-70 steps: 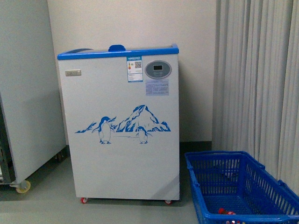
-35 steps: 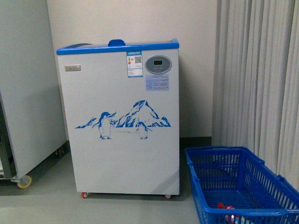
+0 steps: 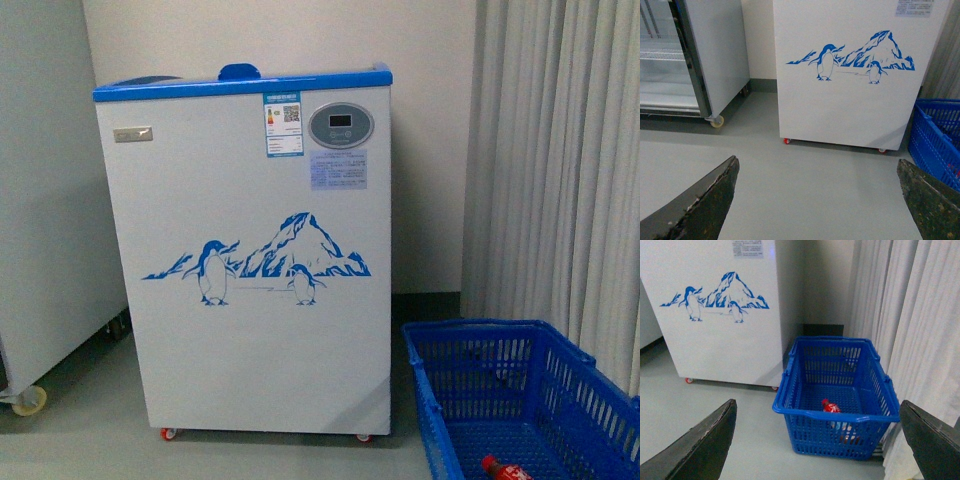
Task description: Put drink in fridge
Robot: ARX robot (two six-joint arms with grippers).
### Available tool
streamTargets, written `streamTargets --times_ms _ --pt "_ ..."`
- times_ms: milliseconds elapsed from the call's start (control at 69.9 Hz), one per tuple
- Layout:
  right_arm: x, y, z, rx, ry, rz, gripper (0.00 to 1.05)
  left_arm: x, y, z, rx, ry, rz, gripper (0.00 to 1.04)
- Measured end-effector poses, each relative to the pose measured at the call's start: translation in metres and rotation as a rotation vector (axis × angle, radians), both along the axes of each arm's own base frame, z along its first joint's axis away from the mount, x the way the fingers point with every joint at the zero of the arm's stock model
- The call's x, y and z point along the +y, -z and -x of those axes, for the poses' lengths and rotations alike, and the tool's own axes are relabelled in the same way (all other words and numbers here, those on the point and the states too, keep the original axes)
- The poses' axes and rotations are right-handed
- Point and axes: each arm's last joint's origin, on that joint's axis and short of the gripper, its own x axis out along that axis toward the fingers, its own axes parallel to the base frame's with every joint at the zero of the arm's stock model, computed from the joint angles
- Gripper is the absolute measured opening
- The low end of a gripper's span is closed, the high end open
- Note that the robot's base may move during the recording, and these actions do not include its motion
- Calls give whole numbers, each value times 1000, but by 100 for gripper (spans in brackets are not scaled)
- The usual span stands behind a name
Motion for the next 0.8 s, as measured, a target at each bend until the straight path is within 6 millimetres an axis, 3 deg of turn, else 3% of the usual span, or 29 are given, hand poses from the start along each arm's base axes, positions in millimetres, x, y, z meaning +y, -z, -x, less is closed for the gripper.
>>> streamTargets --times_ms 801 --pt "0 0 0 0 0 0 97 0 0 0 0 0 0 97"
